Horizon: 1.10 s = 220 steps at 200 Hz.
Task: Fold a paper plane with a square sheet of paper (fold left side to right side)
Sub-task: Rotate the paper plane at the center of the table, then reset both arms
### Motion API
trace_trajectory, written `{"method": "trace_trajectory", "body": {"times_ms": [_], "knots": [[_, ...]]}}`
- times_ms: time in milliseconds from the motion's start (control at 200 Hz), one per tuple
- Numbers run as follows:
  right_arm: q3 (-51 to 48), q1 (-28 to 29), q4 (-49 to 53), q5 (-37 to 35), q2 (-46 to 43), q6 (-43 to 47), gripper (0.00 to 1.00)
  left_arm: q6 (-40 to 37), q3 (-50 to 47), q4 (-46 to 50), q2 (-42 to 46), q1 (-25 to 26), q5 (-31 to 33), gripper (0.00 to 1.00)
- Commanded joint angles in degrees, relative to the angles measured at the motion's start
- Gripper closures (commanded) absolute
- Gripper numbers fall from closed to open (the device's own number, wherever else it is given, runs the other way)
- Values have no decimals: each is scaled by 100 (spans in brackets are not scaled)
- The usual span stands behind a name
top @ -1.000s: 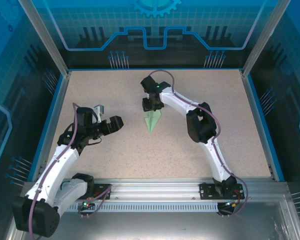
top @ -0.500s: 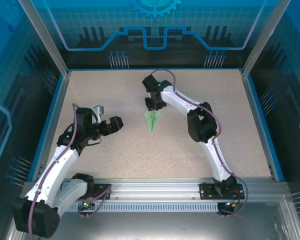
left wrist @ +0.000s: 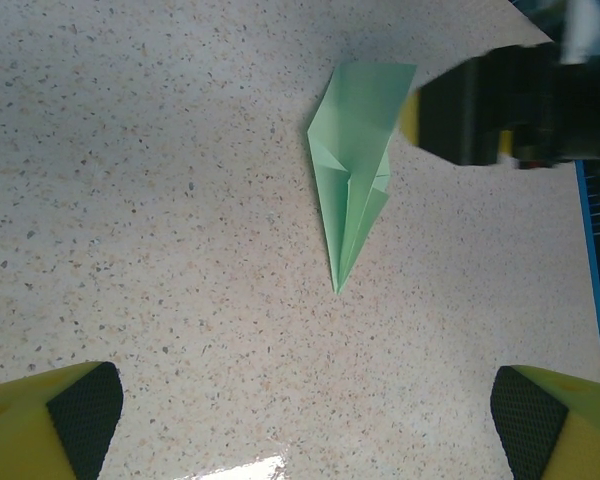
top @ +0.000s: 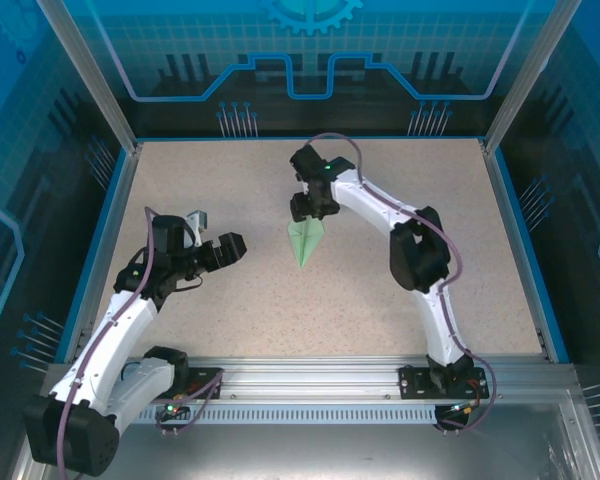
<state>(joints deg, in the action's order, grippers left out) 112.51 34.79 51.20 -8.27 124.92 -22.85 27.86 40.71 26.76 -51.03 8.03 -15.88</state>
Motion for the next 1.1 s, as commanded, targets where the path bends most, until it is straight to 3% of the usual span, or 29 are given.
{"method": "trace_trajectory", "body": {"times_ms": [0, 145, 270, 410, 520, 640, 820, 980, 1065, 1095], "knots": [[-696, 66, -91, -150, -1249, 48, 30, -216, 241, 85, 2, -82, 316, 1], [-2659, -35, -832, -702, -3169, 141, 16, -387, 203, -9, 103, -151, 1233, 1], [-4509, -500, -1630, -1286, -4913, 357, 1, -727, -396, -813, 481, -172, 2310, 1], [-6569, -1695, -3024, -1117, -6354, 853, 1, -1147, -1396, -2083, 969, -174, 3321, 1], [-8193, -2425, -5065, -899, -6925, 1584, 1, -1506, -1877, -2655, 1039, -179, 3955, 1], [-9045, -2831, -6712, -721, -6614, 1956, 1, -1938, -2178, -3186, 731, -198, 4211, 1], [-9120, -3064, -8532, -147, -5247, 2166, 1, -2606, -2351, -4511, -299, -210, 3879, 1], [-8841, -3120, -9121, 205, -4409, 2237, 1, -2882, -2392, -5751, -1180, -327, 3240, 1], [-8993, -3123, -9985, 334, -3813, 2305, 1, -2900, -2378, -6331, -1679, -426, 2881, 1], [-8912, -3133, -9685, 407, -3903, 2315, 1, -2892, -2375, -6521, -1873, -447, 2762, 1]]}}
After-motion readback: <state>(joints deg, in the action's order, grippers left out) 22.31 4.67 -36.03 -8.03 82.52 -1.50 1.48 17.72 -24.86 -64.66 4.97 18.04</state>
